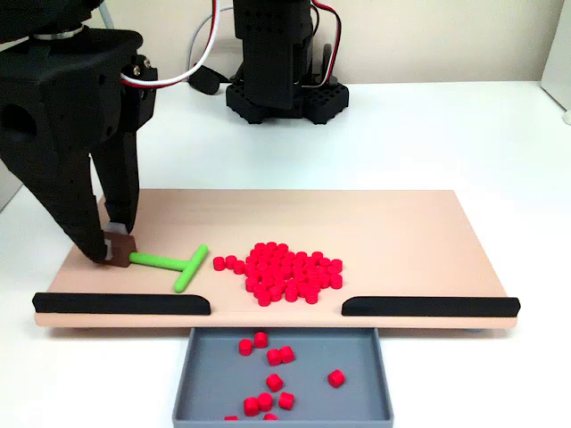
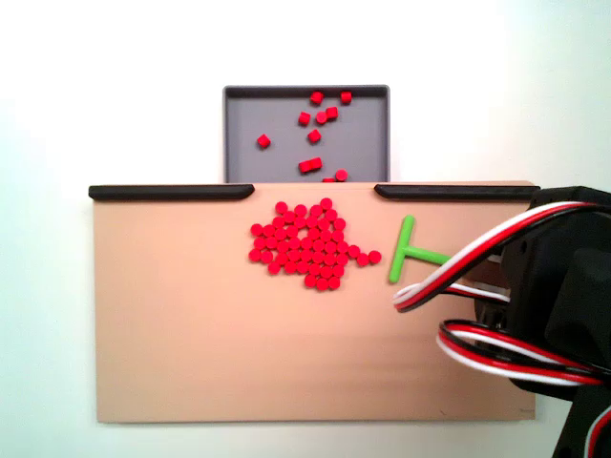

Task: Push granules from right to the grey container

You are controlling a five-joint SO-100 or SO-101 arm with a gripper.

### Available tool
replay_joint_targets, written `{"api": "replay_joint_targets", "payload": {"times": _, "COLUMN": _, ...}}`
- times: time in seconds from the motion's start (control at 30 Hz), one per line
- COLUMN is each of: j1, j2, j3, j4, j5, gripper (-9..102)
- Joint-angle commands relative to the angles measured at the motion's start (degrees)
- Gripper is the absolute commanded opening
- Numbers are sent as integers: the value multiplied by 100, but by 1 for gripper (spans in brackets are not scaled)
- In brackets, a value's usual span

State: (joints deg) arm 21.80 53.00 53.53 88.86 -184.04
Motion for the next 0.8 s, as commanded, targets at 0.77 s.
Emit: {"api": "replay_joint_targets", "payload": {"times": 0.77, "j1": -97, "j2": -9, "j3": -158, "j4": -26, "j5": -2021, "gripper": 0}}
